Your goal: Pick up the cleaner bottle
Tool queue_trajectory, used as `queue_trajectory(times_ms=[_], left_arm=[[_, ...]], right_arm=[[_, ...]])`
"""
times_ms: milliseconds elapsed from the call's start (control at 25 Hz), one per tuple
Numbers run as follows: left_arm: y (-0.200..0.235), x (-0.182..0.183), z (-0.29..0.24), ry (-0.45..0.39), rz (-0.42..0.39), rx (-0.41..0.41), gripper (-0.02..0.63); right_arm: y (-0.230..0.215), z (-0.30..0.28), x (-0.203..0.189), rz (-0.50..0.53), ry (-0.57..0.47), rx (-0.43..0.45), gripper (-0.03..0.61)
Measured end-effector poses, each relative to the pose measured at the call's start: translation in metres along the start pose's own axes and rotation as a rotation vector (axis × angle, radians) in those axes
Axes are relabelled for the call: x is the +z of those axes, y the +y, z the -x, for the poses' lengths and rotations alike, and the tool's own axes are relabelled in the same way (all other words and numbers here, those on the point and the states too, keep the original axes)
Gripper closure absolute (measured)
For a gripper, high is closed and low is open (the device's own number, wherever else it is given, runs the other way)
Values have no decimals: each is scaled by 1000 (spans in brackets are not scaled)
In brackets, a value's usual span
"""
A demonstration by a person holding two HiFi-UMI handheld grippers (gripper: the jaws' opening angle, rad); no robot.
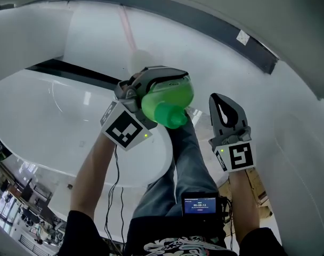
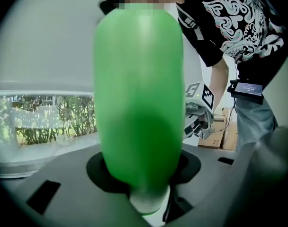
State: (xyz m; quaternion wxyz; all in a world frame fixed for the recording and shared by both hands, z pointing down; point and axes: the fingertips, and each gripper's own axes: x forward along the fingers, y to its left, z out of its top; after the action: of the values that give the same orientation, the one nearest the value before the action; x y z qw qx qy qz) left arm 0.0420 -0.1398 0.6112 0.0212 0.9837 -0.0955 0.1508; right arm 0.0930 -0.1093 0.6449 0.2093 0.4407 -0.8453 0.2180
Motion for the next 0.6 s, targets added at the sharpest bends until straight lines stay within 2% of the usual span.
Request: queue_trajectory(times_ms=[200,600], left_arm=[[-9,17,14,-6,-12,23,411],[-14,63,49,-53,28,119,410]], right_arm=[[13,12,16,5,-30,-6,552],[32,43,50,20,-59,-15,552]])
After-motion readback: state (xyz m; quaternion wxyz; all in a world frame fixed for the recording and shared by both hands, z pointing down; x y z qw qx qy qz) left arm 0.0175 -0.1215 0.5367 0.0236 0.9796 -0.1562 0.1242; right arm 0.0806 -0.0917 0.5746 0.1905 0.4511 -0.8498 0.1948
